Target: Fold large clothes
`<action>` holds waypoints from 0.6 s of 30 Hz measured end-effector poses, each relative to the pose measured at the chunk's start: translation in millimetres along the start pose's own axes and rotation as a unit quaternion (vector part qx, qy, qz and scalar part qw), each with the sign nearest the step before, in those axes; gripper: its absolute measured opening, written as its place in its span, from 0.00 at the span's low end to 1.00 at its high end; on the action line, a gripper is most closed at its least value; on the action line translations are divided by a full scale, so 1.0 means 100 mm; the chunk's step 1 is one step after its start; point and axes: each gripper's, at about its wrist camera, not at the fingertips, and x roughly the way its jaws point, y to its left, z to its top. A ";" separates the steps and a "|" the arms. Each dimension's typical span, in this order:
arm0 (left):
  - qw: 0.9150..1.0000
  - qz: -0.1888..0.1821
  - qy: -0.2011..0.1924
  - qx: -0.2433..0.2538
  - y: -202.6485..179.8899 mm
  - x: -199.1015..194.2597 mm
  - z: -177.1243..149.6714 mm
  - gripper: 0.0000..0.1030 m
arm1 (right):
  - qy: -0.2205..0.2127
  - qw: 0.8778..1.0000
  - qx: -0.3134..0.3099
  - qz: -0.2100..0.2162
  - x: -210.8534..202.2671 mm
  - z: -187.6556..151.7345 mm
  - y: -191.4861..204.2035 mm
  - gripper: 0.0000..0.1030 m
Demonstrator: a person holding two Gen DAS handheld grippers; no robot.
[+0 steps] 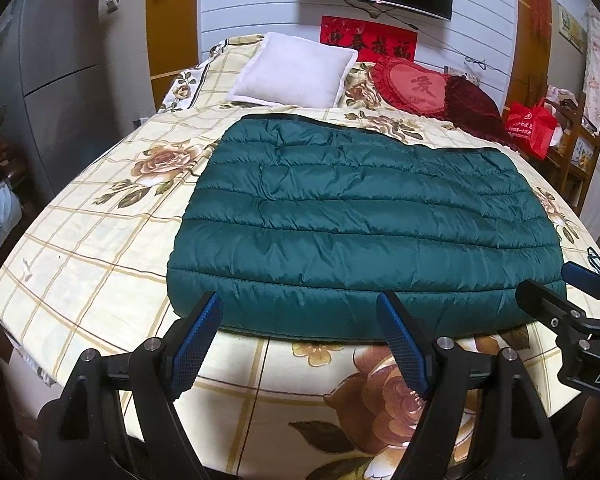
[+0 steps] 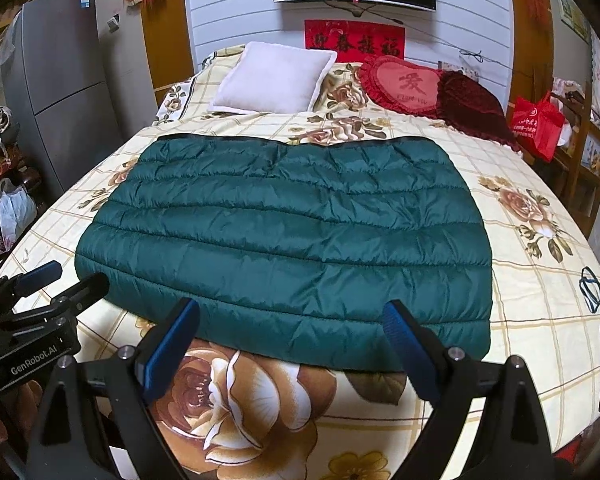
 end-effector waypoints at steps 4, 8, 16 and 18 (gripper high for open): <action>1.000 -0.001 0.001 0.000 0.00 0.01 0.00 0.60 | 0.002 1.000 0.001 0.001 0.02 -0.01 -0.01 0.92; 1.000 -0.001 0.002 0.001 0.00 0.02 -0.01 0.60 | 0.006 1.000 0.003 0.003 0.04 -0.02 -0.03 0.92; 1.000 -0.002 0.006 0.000 0.00 0.06 -0.01 0.60 | 0.008 1.000 0.009 0.004 0.08 0.00 -0.06 0.92; 1.000 -0.002 0.005 0.000 -0.01 0.06 0.00 0.60 | 0.010 1.000 0.011 0.005 0.09 0.00 -0.07 0.92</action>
